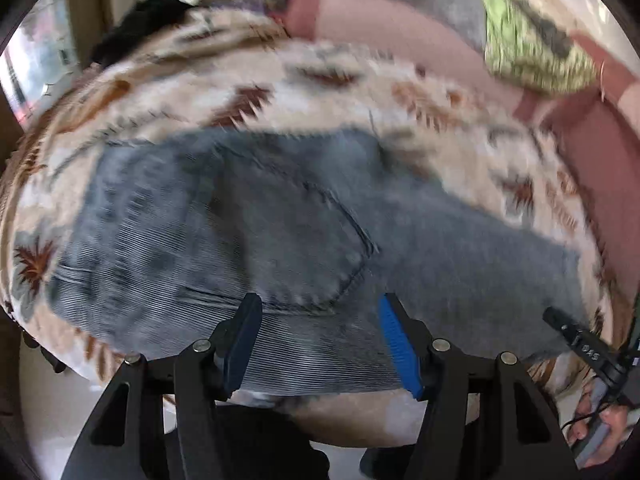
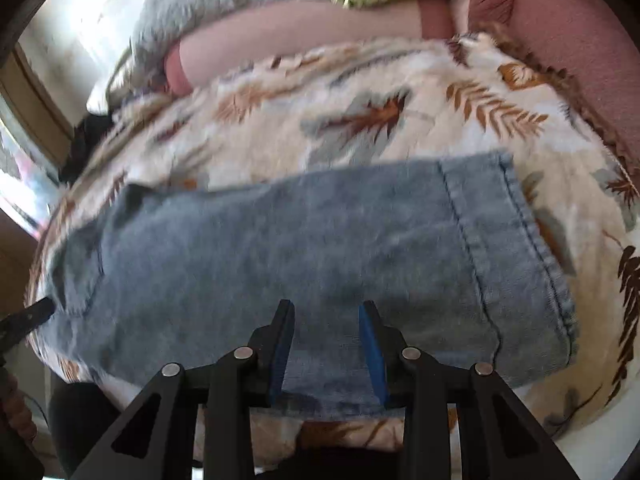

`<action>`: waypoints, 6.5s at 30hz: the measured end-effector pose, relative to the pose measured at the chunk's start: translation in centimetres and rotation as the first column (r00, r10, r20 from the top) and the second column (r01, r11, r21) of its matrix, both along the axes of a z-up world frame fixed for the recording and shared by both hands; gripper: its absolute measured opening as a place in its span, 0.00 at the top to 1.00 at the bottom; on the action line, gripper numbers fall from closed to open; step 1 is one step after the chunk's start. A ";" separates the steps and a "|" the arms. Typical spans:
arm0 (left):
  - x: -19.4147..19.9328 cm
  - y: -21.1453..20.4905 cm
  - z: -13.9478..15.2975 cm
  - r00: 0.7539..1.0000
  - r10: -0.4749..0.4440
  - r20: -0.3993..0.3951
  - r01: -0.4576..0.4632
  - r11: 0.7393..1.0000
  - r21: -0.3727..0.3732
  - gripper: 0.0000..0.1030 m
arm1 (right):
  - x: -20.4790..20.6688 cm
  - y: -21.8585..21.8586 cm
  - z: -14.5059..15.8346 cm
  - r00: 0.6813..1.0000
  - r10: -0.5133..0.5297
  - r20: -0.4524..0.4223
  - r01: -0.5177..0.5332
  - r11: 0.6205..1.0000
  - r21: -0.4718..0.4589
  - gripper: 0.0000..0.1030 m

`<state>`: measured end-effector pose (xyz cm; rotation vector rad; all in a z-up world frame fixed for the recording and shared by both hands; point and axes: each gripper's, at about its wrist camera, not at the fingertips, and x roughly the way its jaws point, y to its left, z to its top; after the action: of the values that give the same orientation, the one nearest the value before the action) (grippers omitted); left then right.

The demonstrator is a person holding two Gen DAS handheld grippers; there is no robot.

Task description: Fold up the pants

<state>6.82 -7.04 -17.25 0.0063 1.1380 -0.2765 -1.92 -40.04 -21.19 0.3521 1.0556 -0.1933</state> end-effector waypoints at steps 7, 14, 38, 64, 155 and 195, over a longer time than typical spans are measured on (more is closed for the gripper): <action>2.1 0.1 -2.6 0.996 0.052 -0.069 -0.049 0.998 0.044 0.40 | -3.8 -4.0 -1.8 0.999 -0.017 -0.042 0.017 1.000 -0.006 0.67; 4.2 -0.4 -3.3 0.999 0.045 -0.008 -0.044 0.990 0.137 0.40 | -5.9 -5.4 -1.9 1.000 0.008 -0.003 -0.008 1.000 0.029 0.72; 3.1 -3.5 -5.3 0.999 -0.044 -0.026 0.049 0.967 0.249 0.00 | 1.7 -1.0 -3.1 0.990 -0.037 -0.137 0.038 0.999 0.005 0.00; 0.1 1.8 0.0 0.960 0.047 0.277 -0.103 0.976 0.192 0.00 | 14.6 12.8 4.1 0.864 0.500 0.061 -0.499 0.866 -0.034 0.44; -0.9 -4.5 -4.6 0.968 -0.240 -0.069 0.247 0.881 0.404 0.00 | -1.8 0.2 -2.3 0.958 0.280 -0.059 -0.265 0.946 0.185 0.52; 4.6 8.0 -0.4 0.994 0.089 0.059 -0.104 0.934 0.341 0.00 | 1.7 8.0 1.0 0.961 0.202 0.191 -0.254 0.917 0.307 0.52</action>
<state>11.39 0.96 -17.64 0.2639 1.1286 0.0139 -0.24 -32.03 -20.18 0.5322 0.9639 0.2230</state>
